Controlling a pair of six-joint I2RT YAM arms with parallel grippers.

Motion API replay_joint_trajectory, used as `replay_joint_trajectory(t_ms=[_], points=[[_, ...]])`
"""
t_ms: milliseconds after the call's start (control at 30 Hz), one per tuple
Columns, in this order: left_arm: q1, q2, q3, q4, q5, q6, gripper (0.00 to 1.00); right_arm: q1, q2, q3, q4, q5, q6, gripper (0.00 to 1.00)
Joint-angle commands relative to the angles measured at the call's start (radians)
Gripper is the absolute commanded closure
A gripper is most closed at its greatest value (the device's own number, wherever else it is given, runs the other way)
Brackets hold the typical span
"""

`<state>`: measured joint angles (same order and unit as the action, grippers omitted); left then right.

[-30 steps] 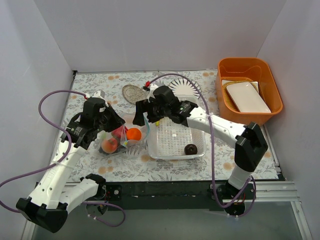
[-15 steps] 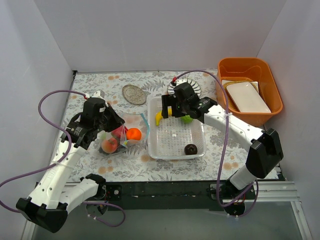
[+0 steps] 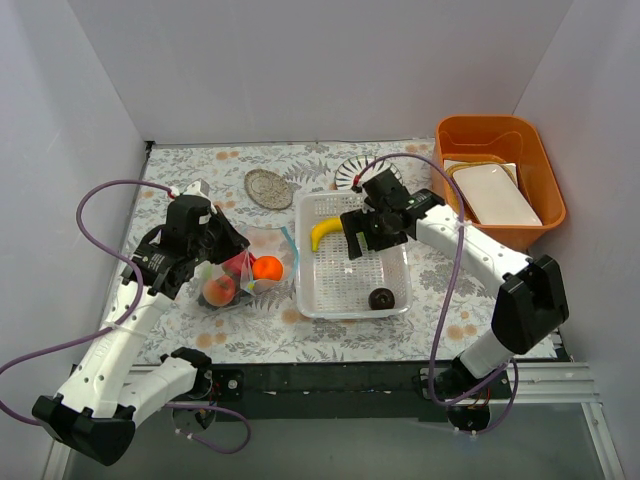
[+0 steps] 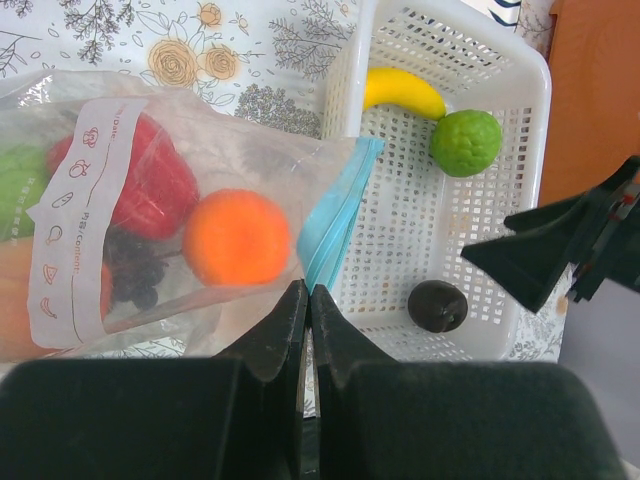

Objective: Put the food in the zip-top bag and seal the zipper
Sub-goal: Pick up the fake fruit from the bin.

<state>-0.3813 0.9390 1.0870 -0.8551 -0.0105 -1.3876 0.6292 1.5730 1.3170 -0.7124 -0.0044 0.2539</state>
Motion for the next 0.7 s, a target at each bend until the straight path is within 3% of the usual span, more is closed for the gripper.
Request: replay_joint_trajectory(t_ms=[0,300,667], points=[[0.002,0.0,0.008,0.021,-0.003,0.016,1.0,0.024,-0.102,-0.044,-0.157,-0.057,-0.051,0.02],[0.002,0.012,-0.01,0.033,-0.002,0.018,1.0,0.047,-0.102,-0.127,-0.216,-0.123,-0.067,0.05],[0.002,0.023,-0.006,0.033,-0.006,0.025,1.0,0.098,-0.05,-0.2,-0.184,-0.046,-0.039,0.1]])
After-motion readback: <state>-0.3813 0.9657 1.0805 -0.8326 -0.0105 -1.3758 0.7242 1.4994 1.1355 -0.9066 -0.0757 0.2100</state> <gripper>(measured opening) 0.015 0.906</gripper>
